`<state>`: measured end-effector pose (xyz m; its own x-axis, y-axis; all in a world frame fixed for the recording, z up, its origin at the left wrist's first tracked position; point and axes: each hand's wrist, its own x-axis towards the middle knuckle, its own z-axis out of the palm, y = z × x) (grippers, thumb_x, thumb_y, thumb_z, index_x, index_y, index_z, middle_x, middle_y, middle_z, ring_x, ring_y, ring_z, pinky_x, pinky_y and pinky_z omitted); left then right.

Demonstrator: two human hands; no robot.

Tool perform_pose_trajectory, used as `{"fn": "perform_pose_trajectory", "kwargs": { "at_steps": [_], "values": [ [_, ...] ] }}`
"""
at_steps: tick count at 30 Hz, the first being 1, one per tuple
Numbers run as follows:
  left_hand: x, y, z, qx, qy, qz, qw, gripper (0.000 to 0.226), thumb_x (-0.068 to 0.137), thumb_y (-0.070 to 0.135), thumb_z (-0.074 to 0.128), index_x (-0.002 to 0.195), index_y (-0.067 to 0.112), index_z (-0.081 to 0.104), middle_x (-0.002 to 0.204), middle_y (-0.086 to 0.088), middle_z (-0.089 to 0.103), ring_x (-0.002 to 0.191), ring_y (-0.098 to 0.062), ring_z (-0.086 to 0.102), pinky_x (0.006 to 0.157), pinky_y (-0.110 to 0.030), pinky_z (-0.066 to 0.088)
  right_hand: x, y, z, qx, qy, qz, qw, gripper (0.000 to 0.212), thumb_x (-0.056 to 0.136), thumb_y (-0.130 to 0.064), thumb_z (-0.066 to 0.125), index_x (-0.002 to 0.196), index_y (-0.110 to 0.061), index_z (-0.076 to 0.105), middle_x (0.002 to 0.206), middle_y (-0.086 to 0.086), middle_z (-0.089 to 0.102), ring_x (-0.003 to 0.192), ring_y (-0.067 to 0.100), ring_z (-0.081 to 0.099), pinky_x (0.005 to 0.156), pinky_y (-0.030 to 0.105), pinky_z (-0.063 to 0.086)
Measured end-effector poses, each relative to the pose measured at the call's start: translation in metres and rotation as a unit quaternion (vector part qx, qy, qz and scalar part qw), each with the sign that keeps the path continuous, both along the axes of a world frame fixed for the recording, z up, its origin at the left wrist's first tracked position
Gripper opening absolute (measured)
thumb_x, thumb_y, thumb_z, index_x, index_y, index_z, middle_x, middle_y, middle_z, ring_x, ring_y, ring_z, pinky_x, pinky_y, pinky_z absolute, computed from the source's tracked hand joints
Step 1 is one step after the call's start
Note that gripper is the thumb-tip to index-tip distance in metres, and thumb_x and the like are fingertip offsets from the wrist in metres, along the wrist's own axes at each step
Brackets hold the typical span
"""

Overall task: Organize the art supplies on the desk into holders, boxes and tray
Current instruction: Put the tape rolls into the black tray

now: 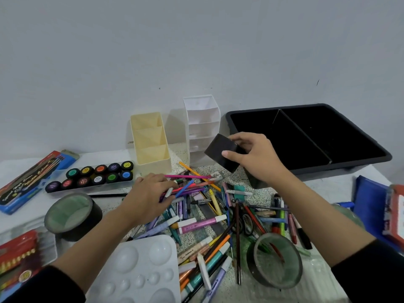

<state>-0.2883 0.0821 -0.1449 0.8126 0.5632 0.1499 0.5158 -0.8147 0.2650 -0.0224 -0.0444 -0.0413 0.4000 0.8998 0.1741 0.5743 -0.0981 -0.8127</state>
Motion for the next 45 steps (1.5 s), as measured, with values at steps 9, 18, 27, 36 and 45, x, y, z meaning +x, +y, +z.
{"fn": "perform_pose_trajectory", "kwargs": {
  "at_steps": [9, 18, 27, 36, 45],
  "values": [
    [-0.003, -0.003, 0.0, 0.004, 0.01, -0.001, 1.0, 0.044, 0.082, 0.063, 0.057, 0.114, 0.036, 0.066, 0.105, 0.008, 0.058, 0.09, -0.014, 0.05, 0.074, -0.034, 0.039, -0.026, -0.007, -0.026, -0.079, -0.119, 0.093, 0.985, 0.024, 0.08, -0.015, 0.082, 0.089, -0.027, 0.063, 0.087, -0.016, 0.064, 0.084, -0.002, 0.059, 0.072, 0.017, 0.043],
    [0.0, -0.001, 0.001, 0.021, -0.015, 0.037, 0.999, 0.031, 0.091, 0.04, 0.065, 0.117, 0.024, 0.065, 0.097, 0.003, 0.065, 0.084, -0.019, 0.049, 0.072, -0.036, 0.045, -0.033, -0.012, -0.037, -0.087, -0.222, 0.083, 0.967, 0.021, 0.083, -0.025, 0.074, 0.096, -0.023, 0.057, 0.092, -0.009, 0.062, 0.087, 0.016, 0.061, 0.076, 0.041, 0.056],
    [-0.014, 0.002, 0.012, -0.02, -0.036, 0.021, 0.999, 0.021, 0.089, 0.031, 0.074, 0.11, 0.026, 0.071, 0.09, 0.009, 0.06, 0.08, -0.014, 0.054, 0.072, -0.033, 0.049, -0.027, -0.013, -0.04, -0.12, -0.307, 0.08, 0.941, 0.021, 0.085, -0.028, 0.071, 0.098, -0.02, 0.057, 0.095, -0.004, 0.062, 0.089, 0.021, 0.06, 0.072, 0.038, 0.052],
    [-0.017, -0.005, 0.005, -0.04, -0.032, 0.003, 0.999, 0.023, 0.094, 0.037, 0.066, 0.116, 0.029, 0.068, 0.098, 0.014, 0.054, 0.086, -0.007, 0.05, 0.075, -0.028, 0.044, -0.031, -0.008, -0.038, -0.098, -0.236, 0.082, 0.963, 0.024, 0.092, -0.027, 0.067, 0.098, -0.026, 0.044, 0.09, -0.011, 0.052, 0.082, 0.017, 0.054, 0.068, 0.036, 0.047],
    [0.038, -0.015, 0.038, -0.057, -0.07, -0.047, 0.995, 0.023, 0.099, 0.049, 0.052, 0.106, 0.034, 0.067, 0.078, 0.016, 0.054, 0.072, -0.002, 0.049, 0.066, -0.031, 0.045, -0.007, -0.02, -0.002, 0.036, -0.105, 0.031, 0.993, 0.02, 0.093, -0.019, 0.068, 0.1, -0.024, 0.05, 0.094, -0.008, 0.059, 0.084, 0.008, 0.057, 0.063, 0.029, 0.048]
  ]
}}
